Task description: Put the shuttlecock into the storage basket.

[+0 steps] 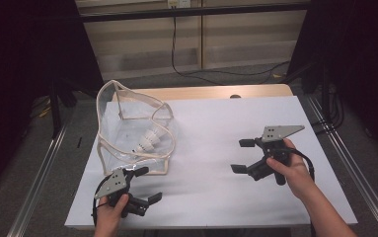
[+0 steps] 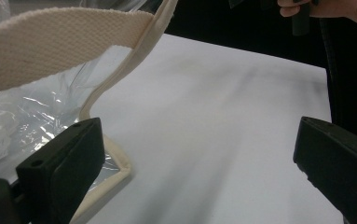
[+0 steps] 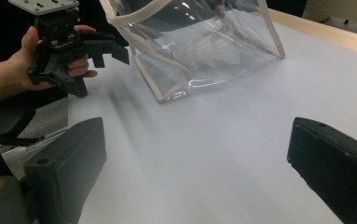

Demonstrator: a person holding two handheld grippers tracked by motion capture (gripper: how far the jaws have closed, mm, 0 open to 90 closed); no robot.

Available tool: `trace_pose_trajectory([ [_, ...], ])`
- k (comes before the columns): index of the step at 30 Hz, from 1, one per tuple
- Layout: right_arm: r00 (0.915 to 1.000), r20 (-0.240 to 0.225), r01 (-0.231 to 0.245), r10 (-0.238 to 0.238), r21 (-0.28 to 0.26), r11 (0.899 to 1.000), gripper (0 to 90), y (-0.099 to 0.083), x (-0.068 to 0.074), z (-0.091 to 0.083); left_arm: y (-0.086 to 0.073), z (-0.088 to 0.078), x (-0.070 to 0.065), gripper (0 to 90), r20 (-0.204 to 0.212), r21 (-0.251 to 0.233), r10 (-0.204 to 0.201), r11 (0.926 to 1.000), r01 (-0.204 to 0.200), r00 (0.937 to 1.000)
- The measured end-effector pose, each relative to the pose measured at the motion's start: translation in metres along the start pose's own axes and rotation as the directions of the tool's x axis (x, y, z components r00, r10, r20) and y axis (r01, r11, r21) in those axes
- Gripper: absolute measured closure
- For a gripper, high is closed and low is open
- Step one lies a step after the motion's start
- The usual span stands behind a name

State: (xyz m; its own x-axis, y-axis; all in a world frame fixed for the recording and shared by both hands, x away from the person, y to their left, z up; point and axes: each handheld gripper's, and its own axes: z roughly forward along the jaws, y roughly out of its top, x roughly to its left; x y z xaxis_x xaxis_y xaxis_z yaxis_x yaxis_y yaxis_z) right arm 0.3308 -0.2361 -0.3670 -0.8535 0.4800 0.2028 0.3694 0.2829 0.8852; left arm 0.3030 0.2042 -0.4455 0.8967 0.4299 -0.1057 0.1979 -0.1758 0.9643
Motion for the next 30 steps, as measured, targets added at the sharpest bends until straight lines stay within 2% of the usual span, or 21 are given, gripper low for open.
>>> trace_pose_trajectory([
  [6, 1.0000, 0.007, -0.001, 0.001, 0.007, 1.000, 4.1, -0.007, -0.001, -0.003, 0.000, 0.000, 0.000, 2.2, -0.001, -0.002, -0.002, 1.0000, 0.002, 1.0000],
  [19, 0.9993, 0.009, -0.037, 0.037, -0.030, 0.999, 3.9, -0.021, -0.004, -0.012, 0.000, 0.000, 0.000, 2.2, -0.001, -0.001, -0.001, 1.0000, 0.001, 1.0000],
  [30, 0.9990, 0.015, -0.040, 0.041, -0.030, 0.999, 3.9, -0.030, -0.004, -0.015, 0.000, 0.000, 0.000, 2.2, 0.000, 0.000, -0.001, 1.0000, 0.001, 1.0000],
])
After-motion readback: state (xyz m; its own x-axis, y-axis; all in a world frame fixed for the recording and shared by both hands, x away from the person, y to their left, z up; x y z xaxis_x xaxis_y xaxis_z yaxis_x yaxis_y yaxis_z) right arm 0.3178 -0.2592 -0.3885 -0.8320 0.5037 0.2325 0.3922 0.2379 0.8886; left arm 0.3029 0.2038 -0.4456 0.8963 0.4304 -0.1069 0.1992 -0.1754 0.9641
